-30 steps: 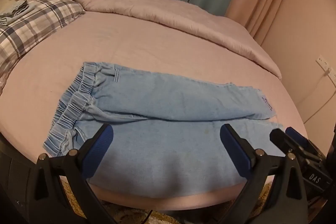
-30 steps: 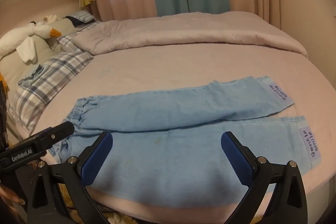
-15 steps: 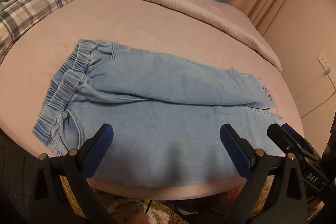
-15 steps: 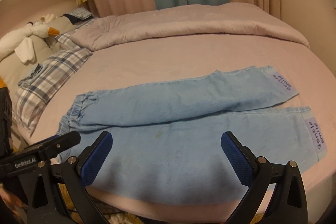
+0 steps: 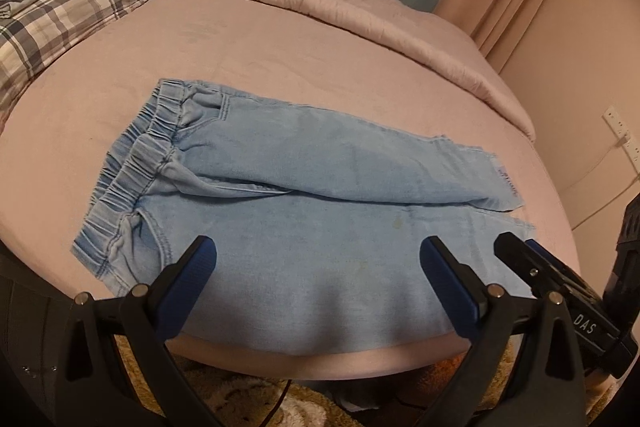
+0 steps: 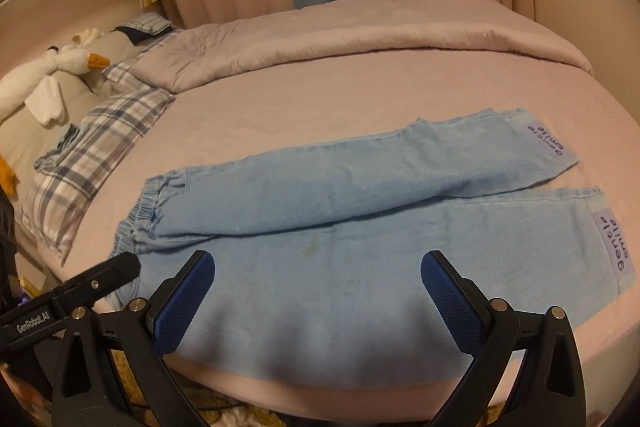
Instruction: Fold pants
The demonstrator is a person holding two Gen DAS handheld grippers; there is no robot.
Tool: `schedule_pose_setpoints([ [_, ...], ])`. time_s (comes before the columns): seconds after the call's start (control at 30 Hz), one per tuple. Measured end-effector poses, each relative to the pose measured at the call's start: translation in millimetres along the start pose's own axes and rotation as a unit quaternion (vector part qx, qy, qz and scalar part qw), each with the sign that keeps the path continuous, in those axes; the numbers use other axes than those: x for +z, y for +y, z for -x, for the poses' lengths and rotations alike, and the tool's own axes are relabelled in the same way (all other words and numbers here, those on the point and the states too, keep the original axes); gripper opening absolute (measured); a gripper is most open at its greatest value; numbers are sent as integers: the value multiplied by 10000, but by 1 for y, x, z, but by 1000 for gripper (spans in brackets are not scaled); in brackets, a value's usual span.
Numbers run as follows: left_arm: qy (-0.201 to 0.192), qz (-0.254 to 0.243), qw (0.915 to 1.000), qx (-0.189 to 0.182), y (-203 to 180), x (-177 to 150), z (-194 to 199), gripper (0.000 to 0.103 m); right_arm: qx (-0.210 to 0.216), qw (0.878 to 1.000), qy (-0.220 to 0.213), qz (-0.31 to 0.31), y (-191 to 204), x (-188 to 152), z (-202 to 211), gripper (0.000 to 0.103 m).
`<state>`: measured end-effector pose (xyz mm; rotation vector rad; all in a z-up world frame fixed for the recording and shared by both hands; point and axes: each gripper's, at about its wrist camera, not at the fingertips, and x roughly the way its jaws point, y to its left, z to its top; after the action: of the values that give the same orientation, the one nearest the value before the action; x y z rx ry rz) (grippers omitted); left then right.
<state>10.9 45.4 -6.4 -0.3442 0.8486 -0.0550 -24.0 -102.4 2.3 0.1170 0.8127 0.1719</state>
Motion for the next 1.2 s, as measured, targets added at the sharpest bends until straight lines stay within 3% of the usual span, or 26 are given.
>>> schedule_pose_setpoints([
  [1.2, 284, 134, 9993, -179, 2, -6, -7, 94, -149, 9997, 209, -20, 1, -3, -7, 103],
])
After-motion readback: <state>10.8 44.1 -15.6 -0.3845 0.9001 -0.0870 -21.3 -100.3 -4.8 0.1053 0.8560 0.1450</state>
